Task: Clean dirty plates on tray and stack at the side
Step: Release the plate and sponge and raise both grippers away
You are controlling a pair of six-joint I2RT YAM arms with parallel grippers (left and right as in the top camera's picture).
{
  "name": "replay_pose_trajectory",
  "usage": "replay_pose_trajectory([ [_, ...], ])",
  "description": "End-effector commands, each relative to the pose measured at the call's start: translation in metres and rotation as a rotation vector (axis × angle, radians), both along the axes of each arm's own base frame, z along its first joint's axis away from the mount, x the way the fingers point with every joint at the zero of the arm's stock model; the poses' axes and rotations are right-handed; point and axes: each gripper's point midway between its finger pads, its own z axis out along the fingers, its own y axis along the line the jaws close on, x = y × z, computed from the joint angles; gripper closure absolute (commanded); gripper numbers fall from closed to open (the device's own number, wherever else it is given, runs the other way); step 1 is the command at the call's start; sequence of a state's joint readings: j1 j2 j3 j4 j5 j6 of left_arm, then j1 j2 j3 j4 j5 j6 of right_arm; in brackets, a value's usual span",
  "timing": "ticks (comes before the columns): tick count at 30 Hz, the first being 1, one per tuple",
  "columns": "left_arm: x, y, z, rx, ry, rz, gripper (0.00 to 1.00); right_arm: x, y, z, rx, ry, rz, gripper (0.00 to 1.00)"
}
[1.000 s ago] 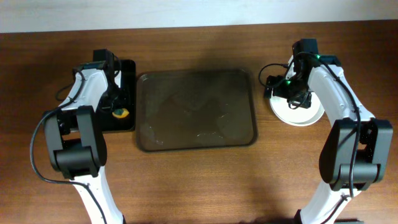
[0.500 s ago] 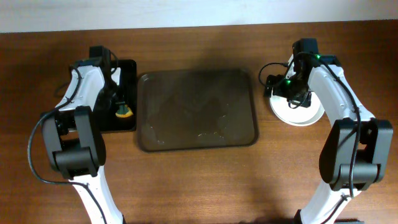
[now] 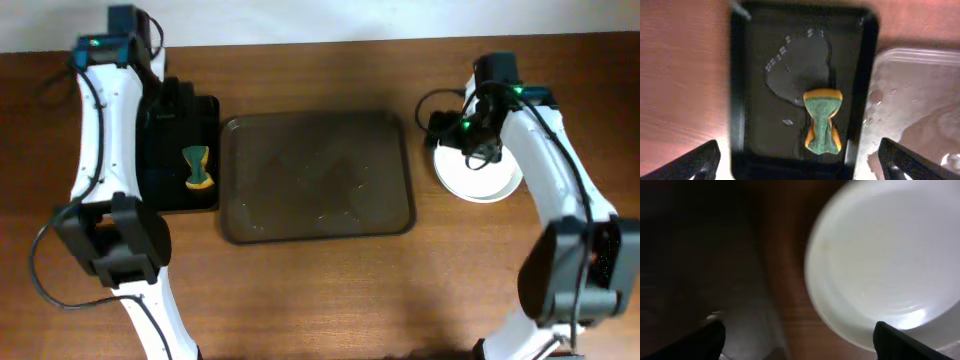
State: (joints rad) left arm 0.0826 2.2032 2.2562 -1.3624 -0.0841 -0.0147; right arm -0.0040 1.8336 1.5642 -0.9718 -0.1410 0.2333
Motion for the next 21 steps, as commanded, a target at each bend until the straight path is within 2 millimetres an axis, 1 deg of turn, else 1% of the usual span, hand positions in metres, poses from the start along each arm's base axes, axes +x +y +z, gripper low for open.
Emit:
replay_pose_trajectory([
  [1,0.005,0.002,0.085,0.03,-0.174,-0.004,0.01,-0.001,0.013,0.104,0.004,-0.267,0.039,0.02],
  [3,0.0,0.001,0.105,0.033,-0.203,-0.004,0.01,-0.015,0.012,0.136,0.003,-0.34,0.04,0.02],
  [5,-0.003,0.001,0.113,0.034,-0.218,-0.004,0.01,-0.032,0.012,0.16,-0.003,-0.391,0.047,0.01],
  [7,-0.003,0.001,0.114,0.034,-0.22,-0.004,0.01,-0.059,0.005,0.189,-0.031,-0.451,0.029,0.01],
  [9,-0.003,0.002,0.113,0.034,-0.217,-0.003,0.01,-0.079,0.002,0.207,-0.047,-0.493,0.018,0.0],
  [11,-0.003,0.002,0.113,0.034,-0.218,-0.003,0.01,-0.103,0.001,0.23,-0.045,-0.558,0.016,0.01],
  [14,-0.003,0.002,0.113,0.034,-0.217,-0.003,0.01,-0.138,0.001,0.26,-0.038,-0.659,0.015,0.02],
  [16,-0.003,0.002,0.113,0.034,-0.217,-0.003,0.01,-0.157,0.001,0.276,-0.037,-0.721,0.012,0.02],
  [19,-0.003,0.002,0.113,0.034,-0.217,-0.003,0.01,-0.183,0.0,0.296,-0.036,-0.808,0.01,0.02],
  [21,-0.003,0.002,0.113,0.034,-0.217,-0.003,0.01,-0.197,-0.001,0.304,-0.037,-0.846,0.007,0.02],
])
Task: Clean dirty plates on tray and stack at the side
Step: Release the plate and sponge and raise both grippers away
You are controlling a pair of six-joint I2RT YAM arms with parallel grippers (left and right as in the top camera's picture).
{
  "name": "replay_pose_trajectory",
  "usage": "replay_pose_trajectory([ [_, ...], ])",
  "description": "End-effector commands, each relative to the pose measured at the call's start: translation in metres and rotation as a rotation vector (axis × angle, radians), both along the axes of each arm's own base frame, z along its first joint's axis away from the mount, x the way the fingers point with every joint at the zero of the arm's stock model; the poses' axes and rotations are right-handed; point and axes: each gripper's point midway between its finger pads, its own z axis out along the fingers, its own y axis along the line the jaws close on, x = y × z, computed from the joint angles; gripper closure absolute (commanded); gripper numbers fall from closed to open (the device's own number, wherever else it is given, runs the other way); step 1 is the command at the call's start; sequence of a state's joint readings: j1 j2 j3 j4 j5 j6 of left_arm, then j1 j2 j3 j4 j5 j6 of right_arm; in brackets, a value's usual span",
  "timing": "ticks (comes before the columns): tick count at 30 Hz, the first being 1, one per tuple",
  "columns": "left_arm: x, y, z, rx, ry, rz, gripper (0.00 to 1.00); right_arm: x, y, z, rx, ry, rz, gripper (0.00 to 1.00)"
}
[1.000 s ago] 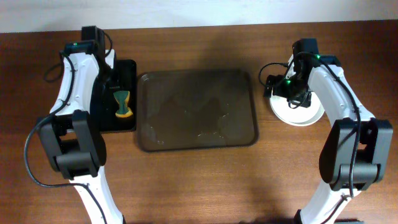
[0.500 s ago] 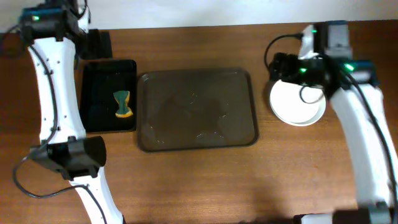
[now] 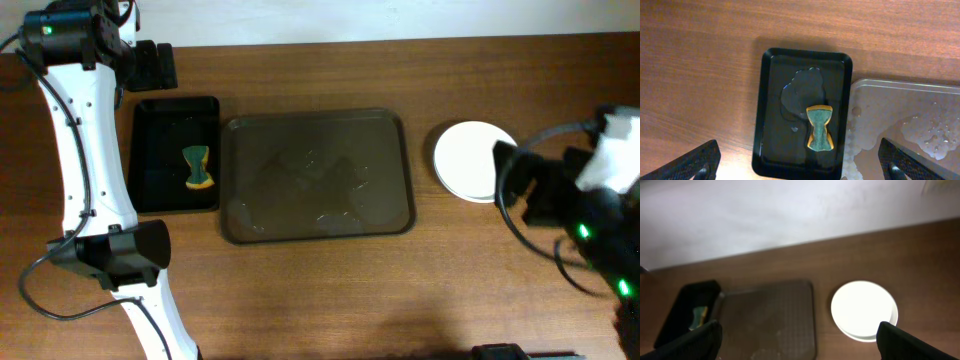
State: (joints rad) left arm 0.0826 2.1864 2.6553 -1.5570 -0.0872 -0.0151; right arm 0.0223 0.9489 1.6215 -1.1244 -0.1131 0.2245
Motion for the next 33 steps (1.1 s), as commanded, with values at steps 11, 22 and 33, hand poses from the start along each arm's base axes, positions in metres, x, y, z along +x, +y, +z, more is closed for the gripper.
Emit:
replay_pose_trajectory([
  [11,0.001,0.001,-0.001,0.013,0.003,-0.003,0.01,-0.048,-0.036,-0.008,-0.166,-0.008,-0.144,0.02],
  [22,0.001,0.001,-0.001,0.013,0.003,-0.003,0.01,-0.013,-0.025,-0.093,-0.113,-0.32,-0.097,0.02],
  [33,0.001,0.001,-0.001,0.013,0.003,-0.003,0.01,0.0,-0.013,-0.205,-0.028,-0.548,-0.051,0.02],
])
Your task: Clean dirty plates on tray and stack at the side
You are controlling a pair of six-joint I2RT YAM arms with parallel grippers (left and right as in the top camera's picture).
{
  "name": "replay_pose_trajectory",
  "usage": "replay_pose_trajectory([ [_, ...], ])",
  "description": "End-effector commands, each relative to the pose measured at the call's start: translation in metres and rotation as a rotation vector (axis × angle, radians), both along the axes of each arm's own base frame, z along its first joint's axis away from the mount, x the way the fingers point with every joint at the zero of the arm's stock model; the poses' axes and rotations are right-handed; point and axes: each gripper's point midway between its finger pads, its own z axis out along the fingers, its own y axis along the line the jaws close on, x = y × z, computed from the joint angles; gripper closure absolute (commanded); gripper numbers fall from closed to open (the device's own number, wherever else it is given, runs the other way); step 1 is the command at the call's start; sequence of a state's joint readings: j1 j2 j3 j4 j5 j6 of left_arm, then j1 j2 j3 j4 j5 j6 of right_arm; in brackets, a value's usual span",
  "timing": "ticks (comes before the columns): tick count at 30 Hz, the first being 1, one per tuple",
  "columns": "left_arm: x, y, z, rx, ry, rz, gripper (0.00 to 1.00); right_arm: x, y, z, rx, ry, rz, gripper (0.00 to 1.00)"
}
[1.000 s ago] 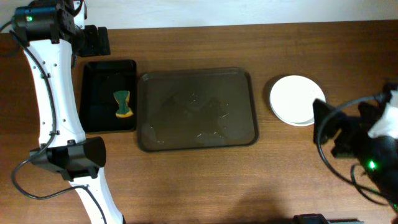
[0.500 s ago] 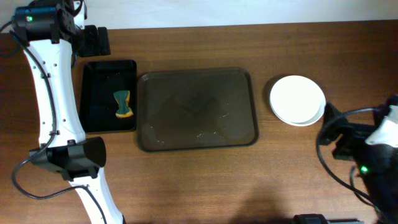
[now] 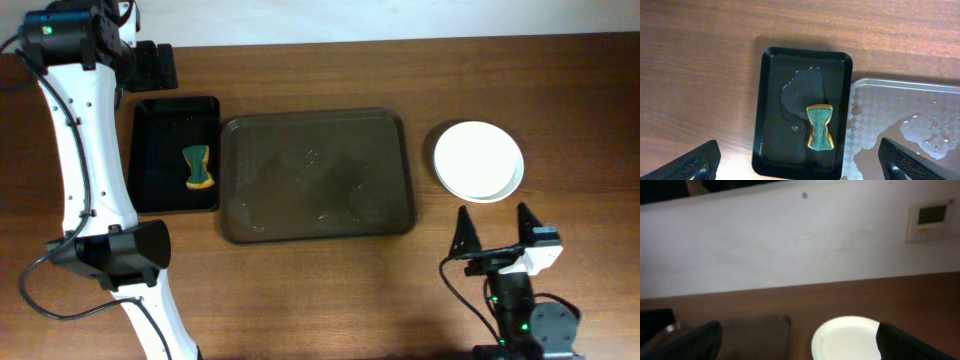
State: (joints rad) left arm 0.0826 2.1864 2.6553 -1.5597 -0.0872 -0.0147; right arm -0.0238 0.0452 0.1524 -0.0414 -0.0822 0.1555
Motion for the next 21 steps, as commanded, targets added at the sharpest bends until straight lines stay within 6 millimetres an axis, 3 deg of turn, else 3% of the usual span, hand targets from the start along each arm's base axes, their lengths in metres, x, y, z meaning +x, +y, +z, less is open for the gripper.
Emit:
replay_pose_trajectory([
  [1,0.001,0.001,0.0,0.013,0.0,-0.003,0.01,0.003,0.003,-0.016,0.041,-0.028,0.024,0.02],
  [9,0.001,0.001,0.0,0.013,0.0,-0.003,0.01,0.007,0.0,-0.07,0.043,0.14,-0.001,0.01],
  [21,0.001,0.001,0.0,0.013,0.0,-0.003,0.01,0.007,0.0,-0.07,0.043,0.138,-0.002,0.02],
])
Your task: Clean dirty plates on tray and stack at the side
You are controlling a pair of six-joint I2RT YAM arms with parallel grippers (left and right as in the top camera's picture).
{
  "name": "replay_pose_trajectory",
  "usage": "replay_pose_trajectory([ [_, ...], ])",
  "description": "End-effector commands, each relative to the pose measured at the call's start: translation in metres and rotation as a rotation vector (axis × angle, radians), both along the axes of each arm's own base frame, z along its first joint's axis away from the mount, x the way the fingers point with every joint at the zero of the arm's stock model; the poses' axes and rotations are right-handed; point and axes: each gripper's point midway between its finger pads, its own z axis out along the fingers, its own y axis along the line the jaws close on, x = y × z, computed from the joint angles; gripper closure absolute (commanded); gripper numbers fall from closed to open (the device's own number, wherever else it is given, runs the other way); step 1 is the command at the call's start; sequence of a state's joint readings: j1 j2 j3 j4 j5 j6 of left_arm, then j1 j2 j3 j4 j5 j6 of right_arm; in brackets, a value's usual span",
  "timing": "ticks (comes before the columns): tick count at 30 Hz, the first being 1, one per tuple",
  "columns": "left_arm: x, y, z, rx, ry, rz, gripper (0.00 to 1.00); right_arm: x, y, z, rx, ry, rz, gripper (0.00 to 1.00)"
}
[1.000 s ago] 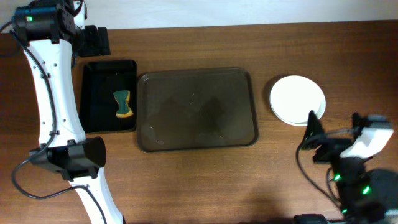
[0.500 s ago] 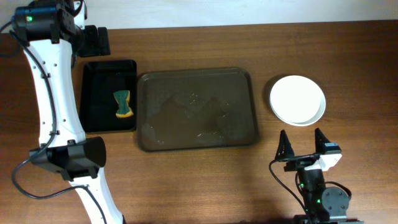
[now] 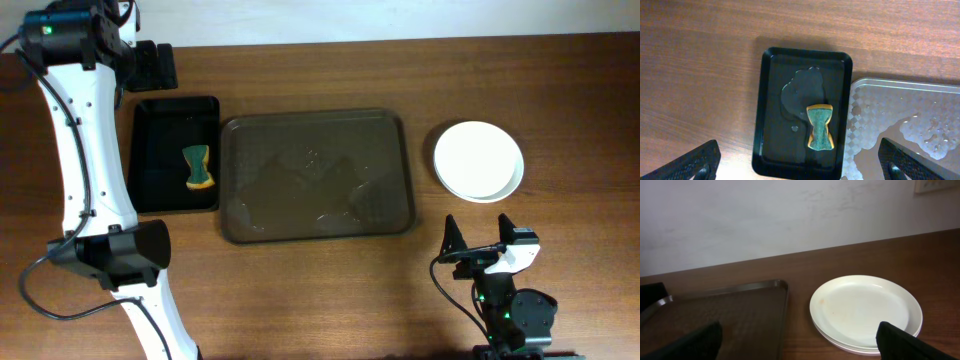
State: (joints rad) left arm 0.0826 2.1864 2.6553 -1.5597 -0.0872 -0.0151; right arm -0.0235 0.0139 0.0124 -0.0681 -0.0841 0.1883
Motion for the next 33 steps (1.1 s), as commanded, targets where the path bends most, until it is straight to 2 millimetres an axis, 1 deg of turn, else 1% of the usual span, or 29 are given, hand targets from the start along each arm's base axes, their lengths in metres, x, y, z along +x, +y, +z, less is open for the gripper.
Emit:
replay_pose_trajectory([
  [1,0.001,0.001,0.0,0.014,0.0,-0.003,0.01,0.0,0.0,-0.002,0.007,0.0,-0.004,0.02],
  [19,0.001,0.001,0.0,0.014,0.0,-0.003,0.01,0.0,0.0,-0.002,0.007,0.001,-0.004,0.02],
  [22,-0.009,-0.001,0.024,0.018,-0.052,-0.006,0.01,0.0,0.0,-0.002,0.007,0.0,-0.004,0.02],
  [24,-0.022,-0.005,0.046,0.021,-0.093,-0.012,0.01,0.0,0.0,-0.002,0.007,0.0,-0.004,0.02],
  [25,-0.037,-0.007,0.058,0.022,-0.11,-0.015,0.01,0.0,0.0,-0.002,0.007,0.0,-0.004,0.02],
  [27,-0.066,-0.009,0.07,0.023,-0.11,-0.016,0.01,0.0,0.0,-0.002,0.007,0.0,-0.004,0.02],
  [29,-0.11,0.001,0.076,0.087,-0.087,0.023,0.01,0.0,0.0,-0.002,0.007,0.0,-0.004,0.02],
  [30,-0.127,0.01,0.079,0.139,-0.085,0.042,0.01,0.0,0.0,-0.002,0.007,0.0,-0.004,0.02],
  [31,-0.144,0.018,0.08,0.177,-0.084,0.068,0.01,0.0,0.0,-0.002,0.007,0.001,-0.004,0.02],
  [33,-0.184,0.03,0.079,0.245,-0.053,0.109,0.01,0.0,0.0,-0.002,0.007,0.001,-0.004,0.02],
])
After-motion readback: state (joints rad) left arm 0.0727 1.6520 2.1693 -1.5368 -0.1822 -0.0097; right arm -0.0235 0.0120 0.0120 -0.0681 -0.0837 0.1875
